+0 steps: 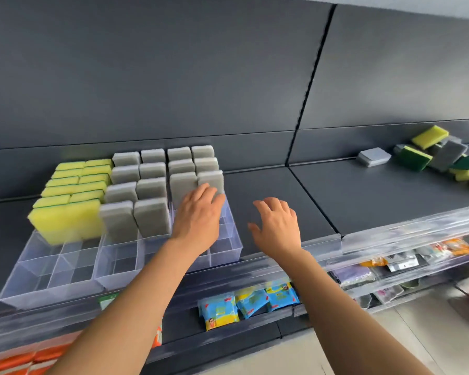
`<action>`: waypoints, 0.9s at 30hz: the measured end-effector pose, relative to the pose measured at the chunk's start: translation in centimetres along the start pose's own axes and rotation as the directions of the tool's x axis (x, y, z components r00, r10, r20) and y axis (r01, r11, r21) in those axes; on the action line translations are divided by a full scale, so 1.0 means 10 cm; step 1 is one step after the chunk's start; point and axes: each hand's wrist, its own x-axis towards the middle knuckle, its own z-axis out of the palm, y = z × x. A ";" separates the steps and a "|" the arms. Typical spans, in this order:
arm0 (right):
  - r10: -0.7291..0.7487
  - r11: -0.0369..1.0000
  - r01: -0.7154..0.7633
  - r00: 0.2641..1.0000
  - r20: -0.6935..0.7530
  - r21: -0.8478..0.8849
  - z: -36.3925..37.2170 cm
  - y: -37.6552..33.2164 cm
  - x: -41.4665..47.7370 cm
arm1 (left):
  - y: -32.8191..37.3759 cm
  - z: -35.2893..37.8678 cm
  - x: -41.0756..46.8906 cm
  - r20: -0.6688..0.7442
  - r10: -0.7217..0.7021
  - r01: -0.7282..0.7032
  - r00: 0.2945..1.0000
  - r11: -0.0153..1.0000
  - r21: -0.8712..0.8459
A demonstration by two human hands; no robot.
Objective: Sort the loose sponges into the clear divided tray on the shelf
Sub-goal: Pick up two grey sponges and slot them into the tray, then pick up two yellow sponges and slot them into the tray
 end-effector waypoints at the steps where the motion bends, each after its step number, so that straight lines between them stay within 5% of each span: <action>1: 0.020 1.000 -0.020 1.000 0.006 -0.008 -0.04 0.14 -0.03 | 0.12 0.05 0.07 0.018 0.012 -0.012 1.000 1.000 -0.002; 27: 0.358 0.924 -0.359 0.933 -0.033 -0.130 -0.97 3.91 -0.35 | 3.61 0.92 1.88 0.032 0.304 -0.297 0.952 0.944 -0.145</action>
